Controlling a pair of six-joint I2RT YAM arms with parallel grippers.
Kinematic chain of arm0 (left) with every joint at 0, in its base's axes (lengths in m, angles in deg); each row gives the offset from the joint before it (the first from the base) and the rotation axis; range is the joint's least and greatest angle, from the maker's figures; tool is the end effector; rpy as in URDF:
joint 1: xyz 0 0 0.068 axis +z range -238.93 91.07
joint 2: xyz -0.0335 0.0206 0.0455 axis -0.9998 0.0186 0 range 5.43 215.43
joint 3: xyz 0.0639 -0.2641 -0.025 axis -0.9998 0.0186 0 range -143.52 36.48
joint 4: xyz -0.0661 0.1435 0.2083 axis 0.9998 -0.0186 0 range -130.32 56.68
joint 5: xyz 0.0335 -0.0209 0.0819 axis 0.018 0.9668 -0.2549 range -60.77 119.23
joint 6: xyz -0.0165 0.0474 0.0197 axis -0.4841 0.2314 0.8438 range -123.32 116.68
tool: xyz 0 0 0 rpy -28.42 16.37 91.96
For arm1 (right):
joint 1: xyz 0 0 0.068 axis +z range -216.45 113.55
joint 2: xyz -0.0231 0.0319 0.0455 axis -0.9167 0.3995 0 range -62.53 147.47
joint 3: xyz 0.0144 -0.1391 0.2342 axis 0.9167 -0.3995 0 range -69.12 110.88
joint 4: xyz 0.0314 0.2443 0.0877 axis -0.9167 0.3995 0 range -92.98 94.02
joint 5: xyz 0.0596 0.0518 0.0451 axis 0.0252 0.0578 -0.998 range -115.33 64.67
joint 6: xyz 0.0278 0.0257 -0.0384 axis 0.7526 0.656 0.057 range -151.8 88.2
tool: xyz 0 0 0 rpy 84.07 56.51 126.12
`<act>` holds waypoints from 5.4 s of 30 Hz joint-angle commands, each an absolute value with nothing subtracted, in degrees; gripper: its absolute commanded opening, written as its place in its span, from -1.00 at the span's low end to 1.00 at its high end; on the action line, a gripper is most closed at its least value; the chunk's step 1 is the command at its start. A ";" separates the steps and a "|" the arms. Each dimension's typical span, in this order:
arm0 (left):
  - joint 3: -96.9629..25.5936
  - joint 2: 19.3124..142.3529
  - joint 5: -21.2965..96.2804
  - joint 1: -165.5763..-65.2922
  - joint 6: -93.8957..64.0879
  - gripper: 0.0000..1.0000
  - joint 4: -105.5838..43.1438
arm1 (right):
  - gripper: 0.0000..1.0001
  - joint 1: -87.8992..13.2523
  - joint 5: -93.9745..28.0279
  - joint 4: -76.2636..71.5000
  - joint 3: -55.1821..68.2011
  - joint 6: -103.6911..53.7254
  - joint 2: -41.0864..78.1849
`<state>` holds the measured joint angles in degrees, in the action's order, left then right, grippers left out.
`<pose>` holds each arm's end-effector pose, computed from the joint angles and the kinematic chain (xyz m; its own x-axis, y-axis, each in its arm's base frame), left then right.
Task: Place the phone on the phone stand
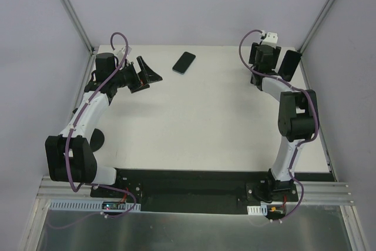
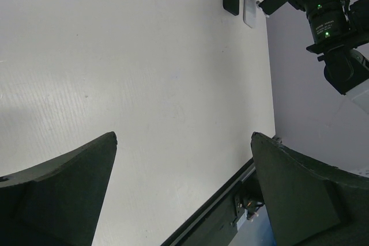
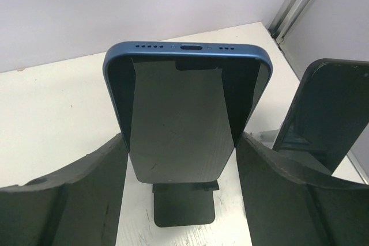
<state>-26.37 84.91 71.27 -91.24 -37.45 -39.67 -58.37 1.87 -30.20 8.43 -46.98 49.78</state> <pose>0.3149 -0.0366 0.3212 -0.6852 -0.3894 -0.6155 0.3159 0.6026 -0.7329 0.4582 0.0487 0.2534 -0.2100 -0.2651 -0.9411 0.2784 0.9065 -0.3175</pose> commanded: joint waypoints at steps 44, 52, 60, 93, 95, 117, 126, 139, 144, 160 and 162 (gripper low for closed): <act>-26.53 85.05 73.35 -92.27 -37.69 0.98 -37.81 | -0.99 -63.81 -12.76 -33.39 8.66 -46.12 49.79; -26.53 85.06 73.44 -92.36 -37.60 0.98 -37.72 | -0.99 -63.81 -12.85 -34.00 7.96 -47.00 48.91; -26.53 85.23 73.53 -92.63 -37.69 0.98 -37.81 | -0.99 -63.99 -12.68 -35.06 7.08 -46.74 47.95; -26.62 85.06 73.53 -92.80 -37.60 0.98 -37.81 | 0.92 -64.70 -12.07 -28.29 11.47 -44.89 50.32; -26.62 84.88 73.62 -92.80 -37.51 0.98 -37.81 | 0.99 -64.43 -11.62 -27.59 11.56 -45.33 49.53; -27.59 78.21 63.17 -93.94 -33.20 0.95 -42.64 | 0.93 -47.13 -5.10 -10.72 12.88 -44.20 28.00; -24.78 58.37 41.04 -93.33 -35.32 0.82 -68.51 | 0.93 -29.73 -18.10 -10.69 0.33 -31.97 21.50; -27.24 51.39 7.98 -89.29 -39.00 0.98 -98.10 | 0.93 -13.80 -18.30 -21.61 -5.40 -42.42 29.58; -26.18 52.26 5.51 -84.12 -44.89 0.98 -98.45 | 0.93 -13.89 -16.20 -21.44 -5.58 -44.89 30.28; -30.40 63.70 7.07 -71.54 -45.34 0.80 -87.38 | 0.93 -13.89 -15.23 -20.47 -4.70 -48.49 32.04; -29.26 64.40 8.48 -69.52 -45.42 0.69 -85.27 | 0.93 -13.98 -15.40 -20.29 -4.35 -48.50 32.21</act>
